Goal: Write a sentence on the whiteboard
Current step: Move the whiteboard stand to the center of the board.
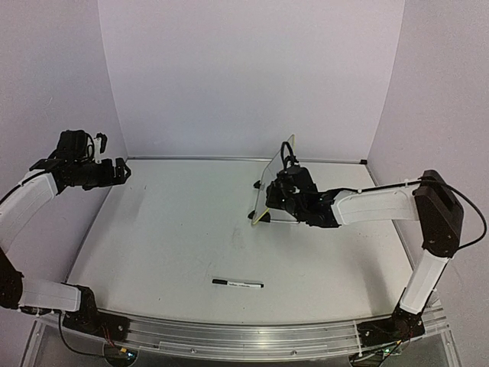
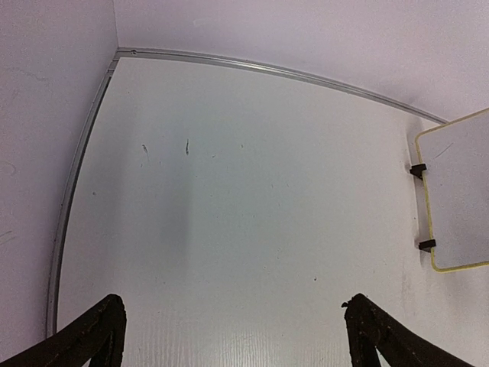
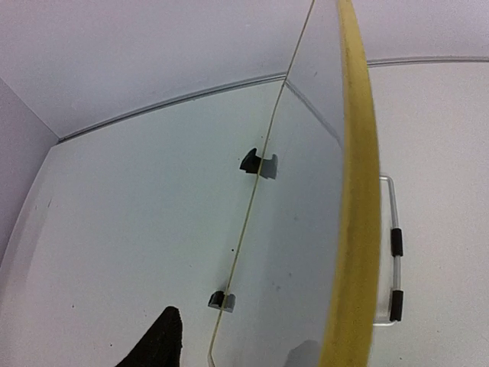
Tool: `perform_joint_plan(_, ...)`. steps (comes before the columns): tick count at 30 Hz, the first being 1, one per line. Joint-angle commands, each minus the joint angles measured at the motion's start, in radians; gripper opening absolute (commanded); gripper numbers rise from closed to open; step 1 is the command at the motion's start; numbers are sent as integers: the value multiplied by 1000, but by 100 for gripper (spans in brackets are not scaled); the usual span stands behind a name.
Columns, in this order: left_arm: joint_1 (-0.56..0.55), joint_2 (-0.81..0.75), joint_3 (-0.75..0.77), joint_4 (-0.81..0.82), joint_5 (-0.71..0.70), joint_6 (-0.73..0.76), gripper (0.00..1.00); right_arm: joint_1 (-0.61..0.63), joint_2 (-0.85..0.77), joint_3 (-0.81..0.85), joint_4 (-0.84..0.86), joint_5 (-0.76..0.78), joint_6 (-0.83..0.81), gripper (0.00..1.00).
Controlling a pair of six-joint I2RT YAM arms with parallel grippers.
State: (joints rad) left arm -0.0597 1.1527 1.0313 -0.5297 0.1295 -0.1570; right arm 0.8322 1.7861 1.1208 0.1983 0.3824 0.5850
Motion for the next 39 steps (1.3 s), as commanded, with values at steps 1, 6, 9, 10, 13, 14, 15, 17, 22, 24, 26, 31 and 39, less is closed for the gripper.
perform_joint_plan(1,4,6,-2,33,6,0,100,6,26,59,53,12,-13,33)
perform_joint_plan(6,3,6,-2,32,5,1,99,6,17,43,54,-61,53,16)
perform_joint_plan(9,3,6,-3,33,7,1,99,5,10,12,68,-108,82,5)
perform_joint_plan(10,3,8,-3,33,7,1,100,5,8,1,72,-121,90,1)
perform_joint_plan(13,4,10,-3,32,8,1,100,5,-10,-47,100,-159,91,0)
perform_joint_plan(14,3,11,-3,31,9,1,100,3,-22,-65,112,-167,95,0)
perform_joint_plan(15,3,12,-3,32,8,1,99,1,-34,-80,118,-176,101,0)
perform_joint_plan(17,3,14,-3,32,7,1,100,-10,-51,-103,122,-219,115,0)
perform_joint_plan(22,3,18,-1,29,1,3,99,-44,-51,-93,136,-398,102,0)
perform_joint_plan(24,3,18,-3,29,1,4,99,-51,-51,-80,130,-466,89,0)
perform_joint_plan(26,4,18,-4,30,6,5,99,-56,-47,-56,109,-519,59,0)
perform_joint_plan(31,2,22,-2,40,63,1,99,-57,-26,-1,37,-648,-36,0)
perform_joint_plan(39,3,-17,2,58,181,-80,99,-70,20,55,-14,-919,-148,0)
